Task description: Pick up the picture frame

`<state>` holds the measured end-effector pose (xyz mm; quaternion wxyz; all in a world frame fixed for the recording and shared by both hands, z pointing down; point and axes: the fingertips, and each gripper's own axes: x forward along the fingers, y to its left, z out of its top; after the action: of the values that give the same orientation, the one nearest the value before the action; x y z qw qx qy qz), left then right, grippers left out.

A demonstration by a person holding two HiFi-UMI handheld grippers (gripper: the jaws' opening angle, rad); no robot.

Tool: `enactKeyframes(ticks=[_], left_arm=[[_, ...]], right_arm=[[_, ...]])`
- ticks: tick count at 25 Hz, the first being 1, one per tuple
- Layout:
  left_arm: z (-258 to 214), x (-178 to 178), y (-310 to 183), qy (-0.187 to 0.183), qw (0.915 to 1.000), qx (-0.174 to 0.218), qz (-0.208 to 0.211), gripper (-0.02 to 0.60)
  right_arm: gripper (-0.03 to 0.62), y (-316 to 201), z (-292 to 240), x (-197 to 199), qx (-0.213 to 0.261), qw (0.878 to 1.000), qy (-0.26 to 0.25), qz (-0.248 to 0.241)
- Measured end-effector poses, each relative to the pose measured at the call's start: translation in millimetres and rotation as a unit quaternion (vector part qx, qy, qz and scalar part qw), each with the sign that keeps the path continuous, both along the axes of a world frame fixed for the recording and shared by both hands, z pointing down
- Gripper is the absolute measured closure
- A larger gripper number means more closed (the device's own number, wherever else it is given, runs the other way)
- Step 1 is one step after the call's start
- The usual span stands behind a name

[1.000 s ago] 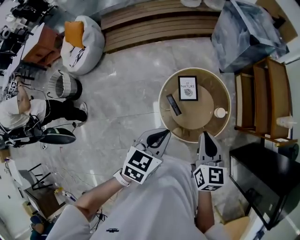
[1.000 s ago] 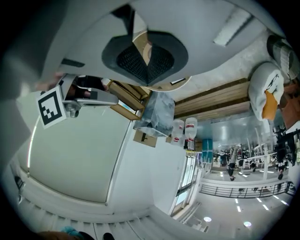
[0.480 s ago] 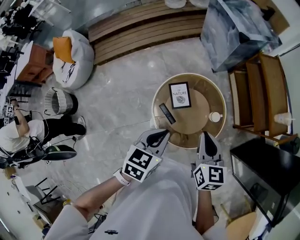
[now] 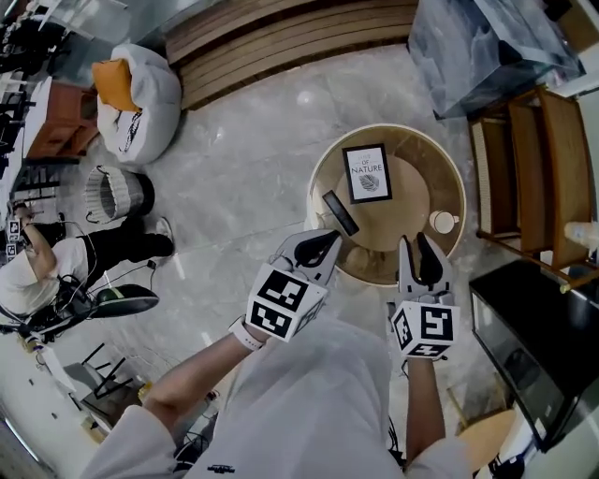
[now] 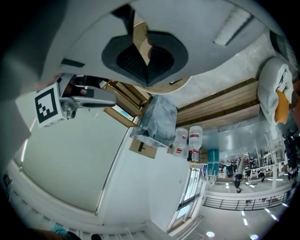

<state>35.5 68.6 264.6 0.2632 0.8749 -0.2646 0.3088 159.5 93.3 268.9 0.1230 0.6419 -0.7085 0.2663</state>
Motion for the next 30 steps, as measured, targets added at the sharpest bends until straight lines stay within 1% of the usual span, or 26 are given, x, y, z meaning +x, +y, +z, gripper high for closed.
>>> enactKeyframes(ticks=[2,4,10,15,19,22,26,30], left_arm=[[19,-1,-16,-0.005,1.0,-0.005,-0.003,0.589],[38,1,-29,-0.008,0.9999,-0.012,-0.004,0.589],[95,2,-45,-0.024,0.9992,-0.032,-0.001,0.589],[138,4,-67,-0.018,0.9979,-0.061,-0.008,0.589],[179,3,-84,-0.031,0.9974,-0.065,-0.009,0.589],[206,-2,-95,-0.033,0.9964,-0.077,-0.012,0.589],[249,-12,-113,-0.041,0.9956,-0.082,-0.018,0.589],[288,-32,-124,-0.054,0.9938,-0.09,-0.036,0.589]], right_arm=[[0.509,-18,25,-5,-0.011,1.0,0.005,-0.015],[0.505,-33,51,-7,-0.028,0.999,-0.006,-0.018],[0.496,-54,119,-13,-0.067,0.997,-0.005,-0.024],[0.487,-82,179,-19,-0.098,0.995,0.0,-0.025],[0.485,-100,226,-27,-0.124,0.992,-0.002,-0.034],[0.484,-108,258,-35,-0.148,0.988,-0.005,-0.037],[0.479,-125,297,-46,-0.166,0.985,-0.01,-0.036],[0.476,-133,335,-64,-0.184,0.982,-0.016,-0.041]])
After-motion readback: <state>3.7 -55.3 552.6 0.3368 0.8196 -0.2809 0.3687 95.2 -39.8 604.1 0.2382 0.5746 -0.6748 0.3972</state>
